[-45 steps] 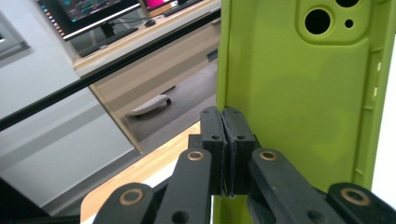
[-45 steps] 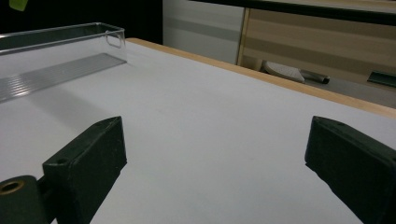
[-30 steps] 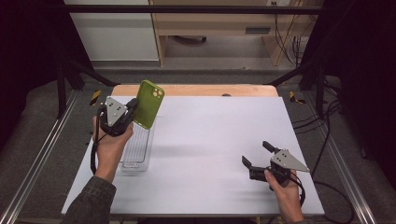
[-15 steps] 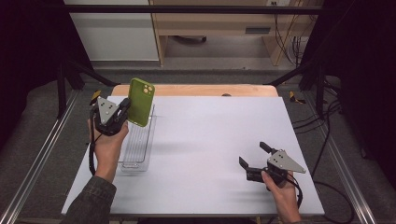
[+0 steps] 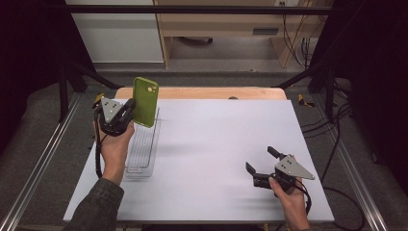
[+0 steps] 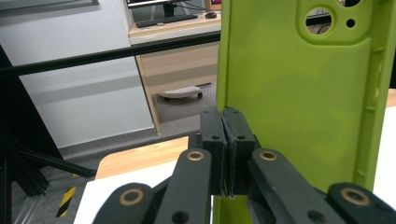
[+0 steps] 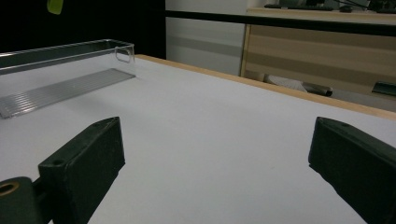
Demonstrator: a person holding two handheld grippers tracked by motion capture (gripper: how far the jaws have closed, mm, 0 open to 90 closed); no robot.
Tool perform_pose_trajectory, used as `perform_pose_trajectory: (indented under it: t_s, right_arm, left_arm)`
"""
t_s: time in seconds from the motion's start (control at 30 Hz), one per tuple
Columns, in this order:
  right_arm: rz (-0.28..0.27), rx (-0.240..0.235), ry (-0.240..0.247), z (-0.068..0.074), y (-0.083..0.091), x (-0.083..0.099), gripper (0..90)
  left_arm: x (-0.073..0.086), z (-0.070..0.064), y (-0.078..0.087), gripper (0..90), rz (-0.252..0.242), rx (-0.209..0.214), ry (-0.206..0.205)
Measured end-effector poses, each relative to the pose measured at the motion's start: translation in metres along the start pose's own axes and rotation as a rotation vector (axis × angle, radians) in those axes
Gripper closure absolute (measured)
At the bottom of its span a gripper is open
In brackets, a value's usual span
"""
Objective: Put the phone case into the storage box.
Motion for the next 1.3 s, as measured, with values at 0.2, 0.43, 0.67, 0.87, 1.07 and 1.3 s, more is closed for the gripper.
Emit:
perform_pose_trajectory:
  t_s: [0.2, 0.43, 0.67, 0.87, 1.07, 1.3]
  right_arm:
    - [0.0, -0.005, 0.004, 0.001, 0.0, 0.0, 3.5]
    - [-0.017, 0.004, -0.011, 0.0, 0.001, -0.002, 3.2]
    - [-0.019, 0.0, -0.008, 0.001, 0.001, -0.001, 3.0]
    - [-0.013, -0.008, 0.001, 0.003, 0.0, 0.0, 3.0]
    - [-0.012, -0.014, 0.002, 0.003, 0.0, 0.001, 2.9]
    - [-0.012, -0.011, 0.002, 0.003, 0.001, 0.002, 2.7]
  left_arm:
    - [-0.004, 0.002, -0.006, 87.5, -0.008, -0.013, 0.018]
    - [-0.009, 0.006, -0.014, 87.4, -0.013, -0.039, 0.023]
    - [-0.008, 0.014, -0.017, 87.4, -0.017, -0.055, 0.051]
    - [-0.007, 0.018, -0.02, 87.4, -0.015, -0.063, 0.069]
    - [-0.008, 0.02, -0.022, 87.4, -0.016, -0.068, 0.082]
    - [-0.012, 0.017, -0.028, 87.4, -0.022, -0.076, 0.079]
Point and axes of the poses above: each handheld gripper's, and its own axes: y roughly backward along the jaws, x roughly out of its underside, z roughly to its left, the point moved 3 cm from there along -y, roughly forward along the jaws, and after that the axes turned 6 degrees about x, right-handed, at the moved point
